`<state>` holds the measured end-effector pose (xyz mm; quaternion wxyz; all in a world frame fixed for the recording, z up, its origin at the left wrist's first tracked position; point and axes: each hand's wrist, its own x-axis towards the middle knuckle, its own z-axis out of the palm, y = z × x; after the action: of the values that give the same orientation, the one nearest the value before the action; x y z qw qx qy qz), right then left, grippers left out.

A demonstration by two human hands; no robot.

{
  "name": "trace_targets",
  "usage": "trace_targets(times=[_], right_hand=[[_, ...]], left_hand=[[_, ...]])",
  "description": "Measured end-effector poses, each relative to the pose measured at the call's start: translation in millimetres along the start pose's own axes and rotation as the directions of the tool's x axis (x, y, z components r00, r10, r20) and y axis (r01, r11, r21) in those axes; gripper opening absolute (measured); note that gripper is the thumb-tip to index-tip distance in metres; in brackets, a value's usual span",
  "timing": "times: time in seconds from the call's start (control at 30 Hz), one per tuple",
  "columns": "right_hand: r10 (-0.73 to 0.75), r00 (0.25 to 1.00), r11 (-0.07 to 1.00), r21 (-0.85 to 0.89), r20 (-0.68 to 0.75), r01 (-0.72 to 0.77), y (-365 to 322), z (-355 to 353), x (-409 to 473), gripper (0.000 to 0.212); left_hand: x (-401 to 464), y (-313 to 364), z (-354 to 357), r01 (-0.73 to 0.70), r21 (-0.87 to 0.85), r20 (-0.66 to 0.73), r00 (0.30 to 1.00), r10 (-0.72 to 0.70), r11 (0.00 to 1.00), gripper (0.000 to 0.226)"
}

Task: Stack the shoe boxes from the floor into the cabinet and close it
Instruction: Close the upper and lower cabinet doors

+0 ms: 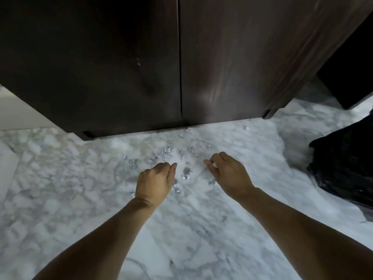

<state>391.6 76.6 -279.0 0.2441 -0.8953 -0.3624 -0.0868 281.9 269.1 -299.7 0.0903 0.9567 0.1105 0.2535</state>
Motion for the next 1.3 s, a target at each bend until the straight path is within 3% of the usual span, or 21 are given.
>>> trace_targets(times=[0.13, 0.47, 0.63, 0.87, 1.1, 1.2, 1.3], right_hand=[[0.047, 0.997, 0.999, 0.006, -0.059, -0.047, 4, -52, 15, 0.042], [0.243, 0.966, 0.968, -0.046, -0.088, -0.248, 21, -200, 24, 0.043], [0.268, 0.923, 0.96, -0.009, -0.275, -0.282, 44, -276, 8, 0.037], [0.527, 0.811, 0.846, 0.059, -0.255, -0.531, 119, -347, -34, 0.04], [0.686, 0.718, 0.728, 0.077, -0.117, -0.682, 182, -361, -60, 0.036], [0.693, 0.72, 0.718, 0.099, -0.019, -0.689, 197, -358, -70, 0.023], [0.683, 0.729, 0.726, 0.066, 0.048, -0.685, 202, -356, -82, 0.024]], left_hand=[[43, 35, -15, -0.024, -0.075, -0.039, 0.999, 0.022, 0.997, 0.06], [132, 173, -73, -0.193, -0.282, -0.143, 0.977, 0.158, 0.94, 0.043], [161, 257, -97, -0.193, -0.403, -0.147, 0.979, 0.144, 0.895, 0.047], [192, 393, -93, -0.072, -0.644, -0.013, 0.996, 0.083, 0.761, 0.056], [192, 466, -59, 0.168, -0.659, 0.224, 0.974, -0.023, 0.733, 0.053], [190, 476, -44, 0.245, -0.606, 0.394, 0.919, 0.018, 0.756, 0.045], [188, 476, -34, 0.28, -0.53, 0.559, 0.825, 0.081, 0.8, 0.058]])
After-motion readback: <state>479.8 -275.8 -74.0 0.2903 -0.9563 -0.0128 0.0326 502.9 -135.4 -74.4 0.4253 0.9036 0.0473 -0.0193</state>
